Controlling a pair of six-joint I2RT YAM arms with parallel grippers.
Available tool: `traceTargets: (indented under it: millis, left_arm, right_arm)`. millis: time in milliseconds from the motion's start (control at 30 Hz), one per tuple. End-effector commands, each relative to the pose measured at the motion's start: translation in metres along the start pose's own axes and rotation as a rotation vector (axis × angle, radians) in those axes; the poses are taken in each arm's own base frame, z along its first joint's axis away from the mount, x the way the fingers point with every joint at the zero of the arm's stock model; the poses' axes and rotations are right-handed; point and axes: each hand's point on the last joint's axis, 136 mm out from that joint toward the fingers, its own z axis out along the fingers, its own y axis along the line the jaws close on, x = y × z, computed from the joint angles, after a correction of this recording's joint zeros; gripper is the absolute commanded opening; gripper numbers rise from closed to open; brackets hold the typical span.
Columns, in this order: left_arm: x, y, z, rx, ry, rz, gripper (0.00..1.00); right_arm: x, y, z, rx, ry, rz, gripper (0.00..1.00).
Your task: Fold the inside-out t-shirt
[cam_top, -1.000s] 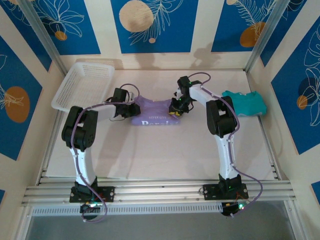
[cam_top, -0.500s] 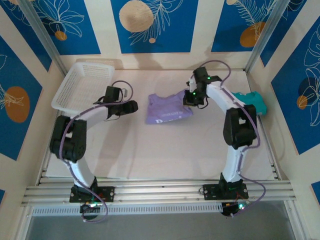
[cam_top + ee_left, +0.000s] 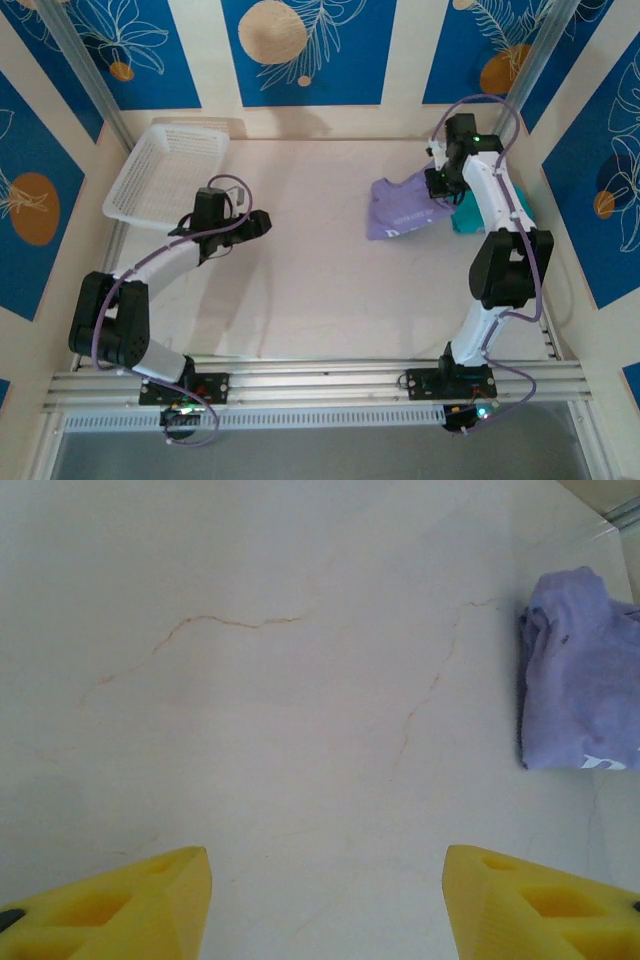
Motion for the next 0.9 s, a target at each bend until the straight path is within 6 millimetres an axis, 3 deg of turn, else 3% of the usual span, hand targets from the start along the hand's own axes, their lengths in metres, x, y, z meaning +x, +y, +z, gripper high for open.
traceTargets:
  millis: [0, 233, 600, 733, 867]
  left_arm:
    - [0.003, -0.008, -0.002, 0.031, 0.015, 0.002, 0.63]
    - [0.01, -0.002, -0.002, -0.008, 0.069, 0.014, 0.63]
    - [0.017, -0.013, 0.006, -0.033, 0.13, 0.041, 0.63]
    - [0.018, -0.02, 0.01, -0.03, 0.143, 0.053, 0.63]
    - [0.019, -0.024, 0.016, -0.024, 0.146, 0.057, 0.62]
  right_arm:
    - [-0.005, -0.019, -0.035, 0.045, -0.044, -0.057, 0.0]
    - [-0.014, -0.046, -0.058, 0.057, -0.112, -0.016, 0.0]
    - [-0.003, -0.103, -0.082, 0.182, -0.141, 0.041, 0.0]
    - [-0.002, -0.134, -0.078, 0.278, -0.134, 0.054, 0.0]
    - [-0.007, -0.168, -0.059, 0.342, -0.133, 0.115, 0.0]
